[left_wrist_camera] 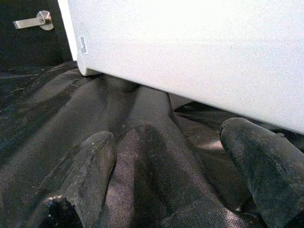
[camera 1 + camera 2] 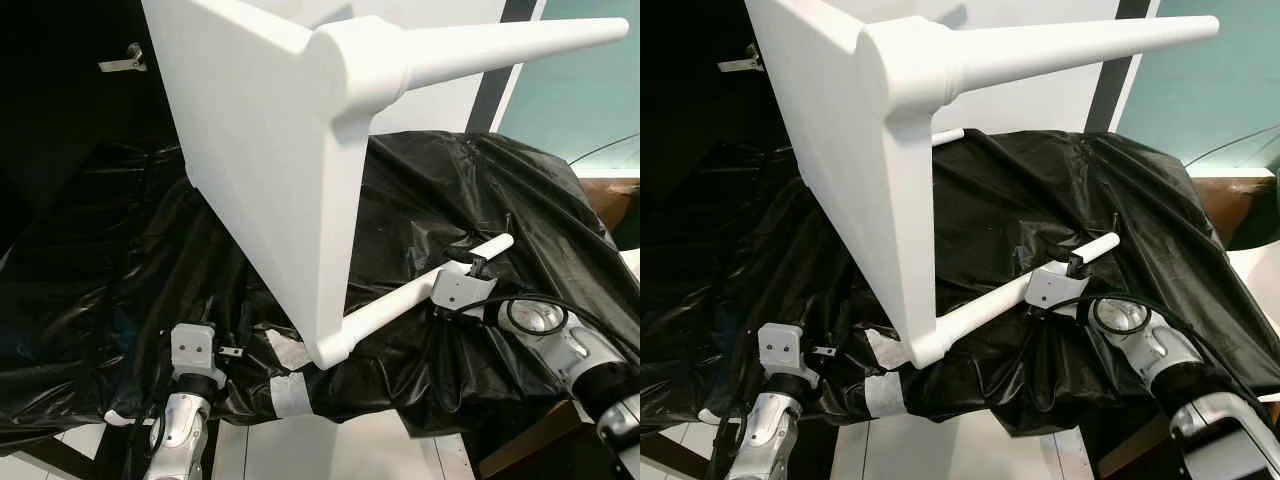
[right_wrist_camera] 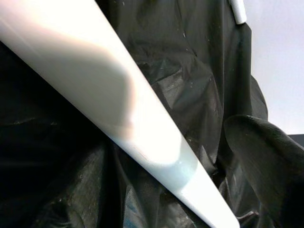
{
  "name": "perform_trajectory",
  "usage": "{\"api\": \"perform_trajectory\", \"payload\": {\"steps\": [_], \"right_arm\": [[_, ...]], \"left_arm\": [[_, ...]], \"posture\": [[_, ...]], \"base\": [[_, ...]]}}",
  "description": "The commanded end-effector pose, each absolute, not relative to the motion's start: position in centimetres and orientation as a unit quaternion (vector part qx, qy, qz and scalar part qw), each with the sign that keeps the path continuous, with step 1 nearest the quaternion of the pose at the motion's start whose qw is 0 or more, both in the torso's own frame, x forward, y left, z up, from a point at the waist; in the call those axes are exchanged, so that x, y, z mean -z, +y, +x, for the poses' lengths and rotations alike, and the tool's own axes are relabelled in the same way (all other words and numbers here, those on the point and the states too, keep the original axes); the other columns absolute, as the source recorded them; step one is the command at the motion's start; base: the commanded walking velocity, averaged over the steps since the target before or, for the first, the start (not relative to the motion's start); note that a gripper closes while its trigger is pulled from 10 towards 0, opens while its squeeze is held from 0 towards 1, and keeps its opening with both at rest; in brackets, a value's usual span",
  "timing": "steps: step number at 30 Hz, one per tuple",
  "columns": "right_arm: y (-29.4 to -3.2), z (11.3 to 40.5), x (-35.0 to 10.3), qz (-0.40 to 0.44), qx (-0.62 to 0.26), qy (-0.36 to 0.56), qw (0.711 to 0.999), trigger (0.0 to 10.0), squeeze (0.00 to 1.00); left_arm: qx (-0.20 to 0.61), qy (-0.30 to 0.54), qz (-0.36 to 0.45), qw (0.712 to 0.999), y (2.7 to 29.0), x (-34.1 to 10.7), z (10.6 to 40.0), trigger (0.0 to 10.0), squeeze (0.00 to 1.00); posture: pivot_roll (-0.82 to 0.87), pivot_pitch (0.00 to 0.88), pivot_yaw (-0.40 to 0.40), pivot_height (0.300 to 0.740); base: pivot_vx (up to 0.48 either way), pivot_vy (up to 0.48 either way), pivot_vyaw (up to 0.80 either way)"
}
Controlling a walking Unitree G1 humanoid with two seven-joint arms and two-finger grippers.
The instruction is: Building children table
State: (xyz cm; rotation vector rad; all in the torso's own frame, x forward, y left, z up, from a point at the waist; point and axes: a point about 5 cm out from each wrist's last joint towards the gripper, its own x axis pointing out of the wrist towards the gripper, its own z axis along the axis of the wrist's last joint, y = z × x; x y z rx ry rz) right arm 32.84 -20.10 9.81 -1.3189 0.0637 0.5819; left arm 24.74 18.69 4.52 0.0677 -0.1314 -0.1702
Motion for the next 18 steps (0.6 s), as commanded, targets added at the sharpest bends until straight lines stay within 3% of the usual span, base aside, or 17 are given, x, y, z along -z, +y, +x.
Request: {"api": "perform_trajectory", "payload": {"steps": [1, 2, 3, 4, 5, 6, 7, 12, 15, 18], "right_arm": [[-21.0, 32.3, -8.0, -0.611, -0.278, 0.074, 0.738, 9.8, 0.00], [-21.5, 32.1, -7.3, -0.611, -0.282, 0.092, 0.734, 7.4, 0.00], [-21.5, 32.1, -7.3, -0.611, -0.282, 0.092, 0.734, 7.4, 0.00], [-21.8, 31.9, -6.8, -0.609, -0.285, 0.107, 0.732, 6.8, 0.00], [-22.1, 31.7, -6.3, -0.603, -0.287, 0.121, 0.734, 4.1, 0.00], [-22.1, 31.7, -6.3, -0.603, -0.287, 0.121, 0.734, 4.1, 0.00], [-22.3, 31.6, -5.9, -0.590, -0.289, 0.134, 0.741, 0.0, 0.00], [-22.7, 31.2, -5.0, -0.543, -0.290, 0.168, 0.770, 0.0, 0.00], [-23.0, 30.7, -4.4, -0.448, -0.277, 0.200, 0.826, 0.0, 0.00], [-23.1, 30.7, -4.4, -0.410, -0.266, 0.206, 0.847, 0.0, 0.00]], "left_arm": [[0.041, -0.007, 0.029, 0.999, 19.3, -2.2, 23.4, 10.0, 0.00], [0.042, -0.006, 0.029, 0.999, 19.3, -2.1, 23.3, 10.0, 0.00], [0.042, -0.006, 0.029, 0.999, 19.3, -2.1, 23.3, 10.0, 0.00], [0.042, -0.006, 0.030, 0.999, 19.3, -2.1, 23.2, 10.0, 0.00], [0.043, -0.005, 0.031, 0.999, 19.3, -2.0, 23.1, 10.0, 0.00], [0.043, -0.005, 0.031, 0.999, 19.3, -2.0, 23.1, 10.0, 0.00], [0.046, -0.004, 0.032, 0.998, 19.2, -2.0, 23.1, 10.0, 0.00], [0.050, -0.004, 0.033, 0.998, 19.1, -1.9, 23.2, 10.0, 0.00], [0.052, -0.006, 0.035, 0.998, 19.0, -1.9, 23.3, 10.0, 0.00], [0.053, -0.005, 0.036, 0.998, 19.0, -1.9, 23.3, 10.0, 0.00]], "posture": [[0.14, 0.000, -0.040, 0.740], [0.14, 0.000, -0.039, 0.740], [0.14, 0.000, -0.039, 0.740], [0.14, 0.000, -0.037, 0.740], [0.14, 0.000, -0.034, 0.740], [0.14, 0.000, -0.034, 0.740], [0.14, 0.000, -0.033, 0.740], [0.14, 0.000, -0.031, 0.740], [0.13, 0.000, -0.026, 0.740], [0.13, 0.000, -0.026, 0.740]], "base": [[0.000, 0.000, 0.00], [0.000, 0.000, 0.00], [0.000, 0.000, 0.00], [0.000, 0.000, 0.00], [0.000, 0.000, 0.00], [0.000, 0.000, 0.00], [0.000, 0.000, 0.00], [0.000, 0.000, 0.00], [0.000, 0.000, 0.00], [0.000, 0.000, 0.00]]}}
